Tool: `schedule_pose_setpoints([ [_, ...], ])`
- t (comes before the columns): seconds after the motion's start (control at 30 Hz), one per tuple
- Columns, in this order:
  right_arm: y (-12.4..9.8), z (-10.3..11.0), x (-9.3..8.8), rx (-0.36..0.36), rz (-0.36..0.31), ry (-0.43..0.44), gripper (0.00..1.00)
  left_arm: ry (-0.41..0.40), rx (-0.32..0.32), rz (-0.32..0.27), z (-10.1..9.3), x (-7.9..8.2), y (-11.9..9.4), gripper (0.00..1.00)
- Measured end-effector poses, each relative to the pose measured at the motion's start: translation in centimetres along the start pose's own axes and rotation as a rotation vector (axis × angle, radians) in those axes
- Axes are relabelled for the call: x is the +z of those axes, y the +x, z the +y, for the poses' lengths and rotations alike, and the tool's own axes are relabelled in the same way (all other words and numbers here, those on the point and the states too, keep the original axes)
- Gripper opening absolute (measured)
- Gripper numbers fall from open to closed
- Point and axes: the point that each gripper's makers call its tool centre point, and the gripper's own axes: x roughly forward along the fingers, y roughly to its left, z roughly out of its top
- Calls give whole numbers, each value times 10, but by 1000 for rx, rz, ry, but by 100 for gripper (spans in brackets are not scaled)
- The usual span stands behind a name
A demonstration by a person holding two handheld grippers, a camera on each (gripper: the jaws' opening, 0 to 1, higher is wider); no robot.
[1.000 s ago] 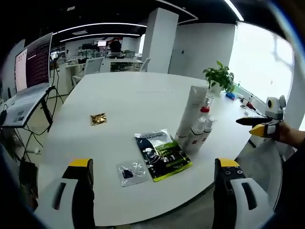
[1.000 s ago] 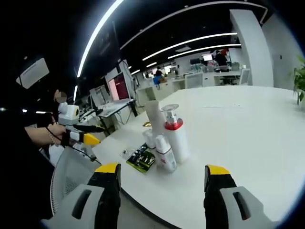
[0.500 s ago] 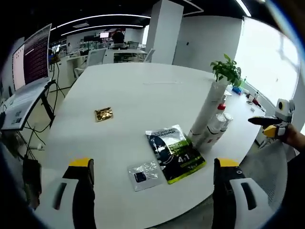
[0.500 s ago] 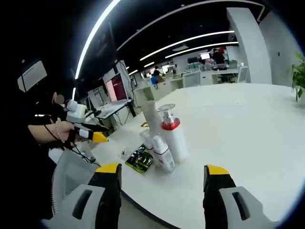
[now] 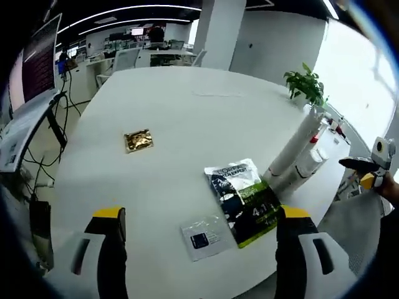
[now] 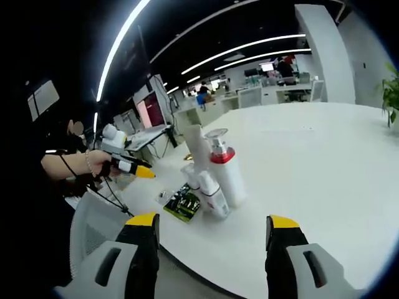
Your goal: Arrange the skincare products in the storage area until every visible bottle or jar stands upright without overlapping.
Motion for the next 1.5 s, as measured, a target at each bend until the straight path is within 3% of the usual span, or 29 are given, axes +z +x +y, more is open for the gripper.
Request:
schedule_pose_setpoints([
  [0.1, 0, -1, -1, -5, 5, 4, 71, 11, 23, 47, 9, -4, 4, 91],
  [0.13, 0, -2, -1, -7, 5, 8, 71, 7, 31, 57, 21, -2, 12, 92],
  [0.27, 1, -6, -2, -16, 9, 18, 71, -44, 38, 100, 16, -1, 14, 89],
  [0.47, 0, -8, -3, -27, 9, 32, 71, -133, 61, 183, 27, 3, 31, 89],
  [0.53, 0, -9, -3, -30, 7, 34, 71, -153, 63, 193, 41, 10, 39, 89],
  [0.8, 0, -12, -3, -45, 8, 53, 71, -154, 93, 241, 52, 28, 64, 85],
  [0.97, 0, -14, -4, -54, 13, 60, 71, -158, 114, 288, 65, 34, 76, 77],
  [1.3, -1, -19, -3, -85, 4, 81, 71, -149, 165, 302, 84, 51, 94, 73],
  [1.5, -2, -22, -3, -99, -3, 97, 71, -188, 186, 287, 91, 62, 103, 70],
])
